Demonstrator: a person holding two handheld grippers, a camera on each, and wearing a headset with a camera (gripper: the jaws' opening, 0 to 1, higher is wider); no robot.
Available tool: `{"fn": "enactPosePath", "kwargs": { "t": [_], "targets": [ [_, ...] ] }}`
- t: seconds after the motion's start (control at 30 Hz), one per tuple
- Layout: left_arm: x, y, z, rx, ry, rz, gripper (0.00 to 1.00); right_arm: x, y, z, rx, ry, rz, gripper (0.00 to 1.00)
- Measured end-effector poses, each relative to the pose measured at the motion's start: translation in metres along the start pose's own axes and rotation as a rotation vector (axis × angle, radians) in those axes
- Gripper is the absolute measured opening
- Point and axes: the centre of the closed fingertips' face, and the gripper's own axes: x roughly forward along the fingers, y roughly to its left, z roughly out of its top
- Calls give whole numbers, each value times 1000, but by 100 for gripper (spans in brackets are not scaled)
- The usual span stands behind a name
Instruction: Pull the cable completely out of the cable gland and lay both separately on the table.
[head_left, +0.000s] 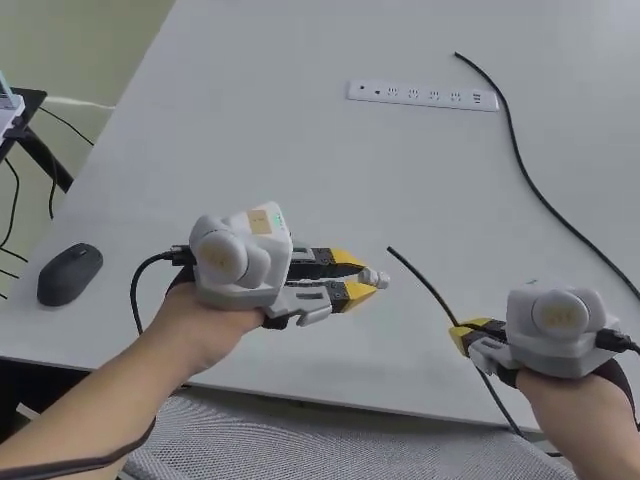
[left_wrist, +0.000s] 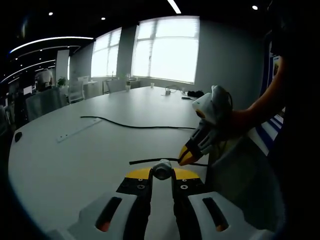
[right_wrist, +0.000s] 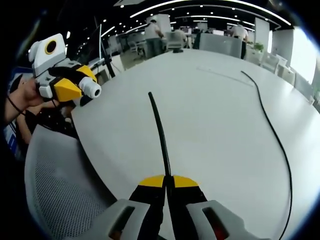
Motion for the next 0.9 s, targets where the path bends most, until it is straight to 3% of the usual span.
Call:
{"fn": "enactPosePath", "kwargs": {
  "t": [0.47,0.77,0.9],
  "targets": [
    [-4,4,-9,-7,-15,-23,15,-2,5,28,-29,-9,-21,0],
    [-14,5,-22,-27,-25,-40,15,5,8,42,-43,3,-41,0],
    [-19,6,-27,-28,-24,-49,15,5,18,53,-61,5,-45,0]
  ]
}}
